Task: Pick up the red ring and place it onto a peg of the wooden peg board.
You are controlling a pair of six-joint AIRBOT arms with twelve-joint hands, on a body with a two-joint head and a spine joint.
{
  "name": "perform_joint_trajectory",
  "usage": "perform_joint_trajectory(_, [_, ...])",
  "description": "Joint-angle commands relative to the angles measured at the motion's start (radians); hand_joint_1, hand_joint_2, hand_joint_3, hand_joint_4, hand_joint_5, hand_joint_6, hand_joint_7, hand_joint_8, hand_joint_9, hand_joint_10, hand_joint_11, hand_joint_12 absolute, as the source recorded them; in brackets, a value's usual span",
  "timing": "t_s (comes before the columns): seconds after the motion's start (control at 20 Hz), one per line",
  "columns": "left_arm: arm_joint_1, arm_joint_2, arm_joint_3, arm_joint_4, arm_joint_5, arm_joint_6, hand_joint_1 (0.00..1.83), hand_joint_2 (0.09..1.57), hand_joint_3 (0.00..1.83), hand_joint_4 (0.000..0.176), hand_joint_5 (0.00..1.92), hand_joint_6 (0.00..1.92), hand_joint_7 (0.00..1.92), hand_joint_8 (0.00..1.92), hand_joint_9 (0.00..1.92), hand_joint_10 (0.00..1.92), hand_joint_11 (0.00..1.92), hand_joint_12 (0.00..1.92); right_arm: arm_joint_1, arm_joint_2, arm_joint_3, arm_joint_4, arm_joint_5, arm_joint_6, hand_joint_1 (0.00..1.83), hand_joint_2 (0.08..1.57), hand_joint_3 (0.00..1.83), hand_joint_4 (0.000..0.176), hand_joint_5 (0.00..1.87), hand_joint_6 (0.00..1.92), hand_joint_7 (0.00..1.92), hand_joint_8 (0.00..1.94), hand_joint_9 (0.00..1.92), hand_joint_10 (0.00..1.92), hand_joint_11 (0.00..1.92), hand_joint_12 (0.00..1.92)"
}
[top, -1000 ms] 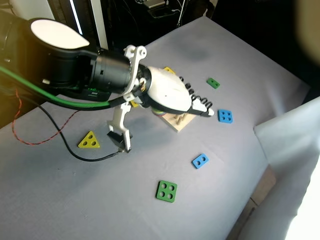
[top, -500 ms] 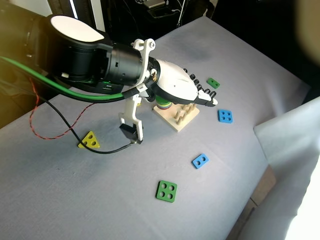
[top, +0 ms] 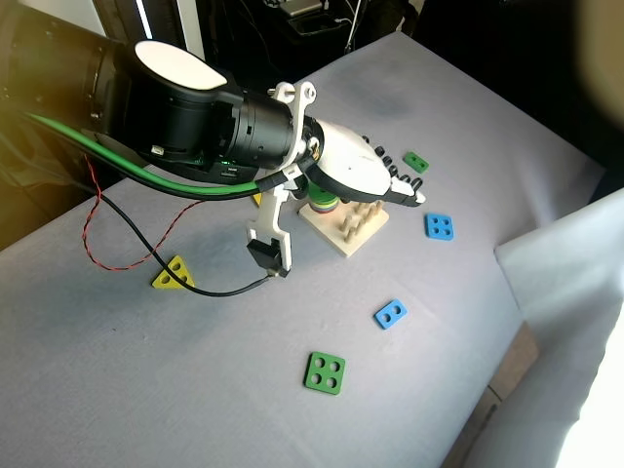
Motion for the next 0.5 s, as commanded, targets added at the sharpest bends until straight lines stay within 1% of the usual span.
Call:
perform_joint_trajectory(0.0, [-0.008, 0.003, 0.006, -0.048, -0.003, 0.005, 0.51, 1.57, 0.06, 0.000, 0.93, 1.92, 1.05, 1.92, 1.08, 1.92, 1.15, 1.92, 0.010, -0.004, 0.000, 0.021, -0.012, 0.004, 1.05, 1.06, 0.00, 0.176, 1.10, 0.79, 0.35, 0.00, 0.17, 0.01, 0.00, 0.00])
perform_joint_trajectory(0.2, [-0.008, 0.003, 0.007, -0.047, -0.003, 0.006, 0.50, 1.57, 0.05, 0.000, 0.91, 1.92, 1.02, 1.92, 1.04, 1.92, 1.13, 1.92, 0.005, -0.006, 0.000, 0.021, -0.012, 0.004, 1.05, 1.06, 0.00, 0.176, 1.10, 0.79, 0.35, 0.00, 0.18, 0.01, 0.00, 0.00])
perform_joint_trajectory(0.45, [-0.008, 0.003, 0.007, -0.047, -0.003, 0.007, 0.53, 1.57, 0.03, 0.000, 0.92, 1.92, 1.05, 1.92, 1.08, 1.92, 1.15, 1.92, 0.003, -0.007, -0.001, 0.021, -0.012, 0.009, 1.05, 1.06, 0.00, 0.176, 1.09, 0.80, 0.35, 0.00, 0.19, 0.01, 0.00, 0.00])
